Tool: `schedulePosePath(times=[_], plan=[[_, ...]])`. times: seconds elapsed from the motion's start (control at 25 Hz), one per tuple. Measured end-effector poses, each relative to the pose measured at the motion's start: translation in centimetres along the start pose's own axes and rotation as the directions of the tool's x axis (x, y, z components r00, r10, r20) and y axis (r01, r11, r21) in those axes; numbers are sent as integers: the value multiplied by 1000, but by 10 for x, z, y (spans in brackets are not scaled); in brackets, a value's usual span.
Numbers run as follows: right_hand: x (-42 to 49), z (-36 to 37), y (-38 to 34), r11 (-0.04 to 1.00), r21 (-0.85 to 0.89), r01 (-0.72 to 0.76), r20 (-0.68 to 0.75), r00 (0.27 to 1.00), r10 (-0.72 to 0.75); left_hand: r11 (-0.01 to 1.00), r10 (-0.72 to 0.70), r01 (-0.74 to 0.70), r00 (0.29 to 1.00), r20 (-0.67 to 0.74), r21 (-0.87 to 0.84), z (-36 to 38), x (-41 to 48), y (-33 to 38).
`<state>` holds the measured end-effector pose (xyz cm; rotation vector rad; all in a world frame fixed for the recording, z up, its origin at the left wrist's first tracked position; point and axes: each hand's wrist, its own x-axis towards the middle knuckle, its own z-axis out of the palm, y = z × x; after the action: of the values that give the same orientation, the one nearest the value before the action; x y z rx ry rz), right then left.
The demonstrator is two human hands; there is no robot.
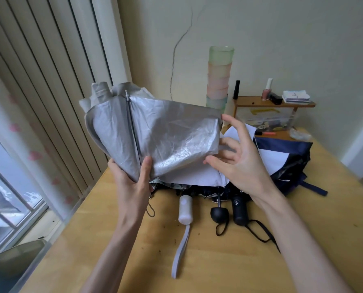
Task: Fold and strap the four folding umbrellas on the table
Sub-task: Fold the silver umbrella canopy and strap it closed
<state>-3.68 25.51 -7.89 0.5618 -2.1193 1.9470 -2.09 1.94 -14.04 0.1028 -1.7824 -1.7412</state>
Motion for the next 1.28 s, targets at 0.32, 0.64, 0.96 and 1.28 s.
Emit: schedulePosePath(times=[0.32, 0.64, 0.96, 1.28], plan=[[-1, 6, 10, 1000, 0, 13, -11, 1000, -13, 1000, -1, 1, 1000, 7, -5, 3, -2, -2], [-3, 11, 8, 996, 74, -43, -120, 991, 52, 1000, -2, 2, 1000, 1, 0, 6, -3, 0], [-5, 19, 4, 979, 23, -202, -231, 952, 201, 1000, -29, 29, 999, -42, 6, 10, -9, 0], [-8, 20, 5, 963, -257, 74, -269, 952, -145, 993, -61, 49, 992, -111, -106, 14, -13, 9]])
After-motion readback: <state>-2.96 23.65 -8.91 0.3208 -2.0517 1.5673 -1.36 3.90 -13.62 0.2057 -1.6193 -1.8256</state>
